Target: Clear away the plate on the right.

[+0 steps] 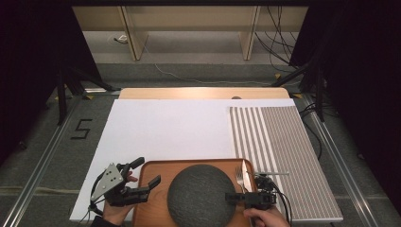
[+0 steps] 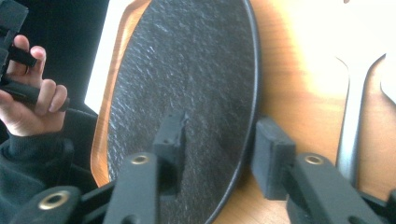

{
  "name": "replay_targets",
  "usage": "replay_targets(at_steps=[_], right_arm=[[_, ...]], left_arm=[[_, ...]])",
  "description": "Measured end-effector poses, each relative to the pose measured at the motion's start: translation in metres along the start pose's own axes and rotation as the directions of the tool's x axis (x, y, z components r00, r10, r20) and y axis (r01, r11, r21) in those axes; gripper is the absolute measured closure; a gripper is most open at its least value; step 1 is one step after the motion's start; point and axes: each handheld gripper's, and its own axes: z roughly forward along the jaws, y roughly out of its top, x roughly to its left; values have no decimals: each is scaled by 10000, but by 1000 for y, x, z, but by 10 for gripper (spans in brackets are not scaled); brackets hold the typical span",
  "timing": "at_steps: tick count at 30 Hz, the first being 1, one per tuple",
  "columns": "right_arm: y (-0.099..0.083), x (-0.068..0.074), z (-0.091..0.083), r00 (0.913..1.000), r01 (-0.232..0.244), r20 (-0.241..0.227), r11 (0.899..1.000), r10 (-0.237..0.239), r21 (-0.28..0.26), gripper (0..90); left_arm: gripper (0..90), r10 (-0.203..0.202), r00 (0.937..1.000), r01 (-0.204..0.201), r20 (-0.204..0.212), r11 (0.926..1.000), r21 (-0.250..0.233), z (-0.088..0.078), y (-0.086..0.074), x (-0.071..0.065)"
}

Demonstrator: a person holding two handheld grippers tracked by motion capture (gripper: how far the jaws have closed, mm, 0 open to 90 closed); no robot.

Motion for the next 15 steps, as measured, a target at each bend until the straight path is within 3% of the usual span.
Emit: replay_targets(at_steps=[7, 15], right_arm=[[2, 4, -5, 9978, 531, 409, 9981, -517, -324, 511], [5, 5, -14, 9953, 812, 590, 9940, -770, -733, 442]], left_arm=[[165, -74, 9999, 73, 90, 10000, 28, 1, 0, 0], [164, -213, 9997, 214, 151, 9998, -52, 0, 0, 1]])
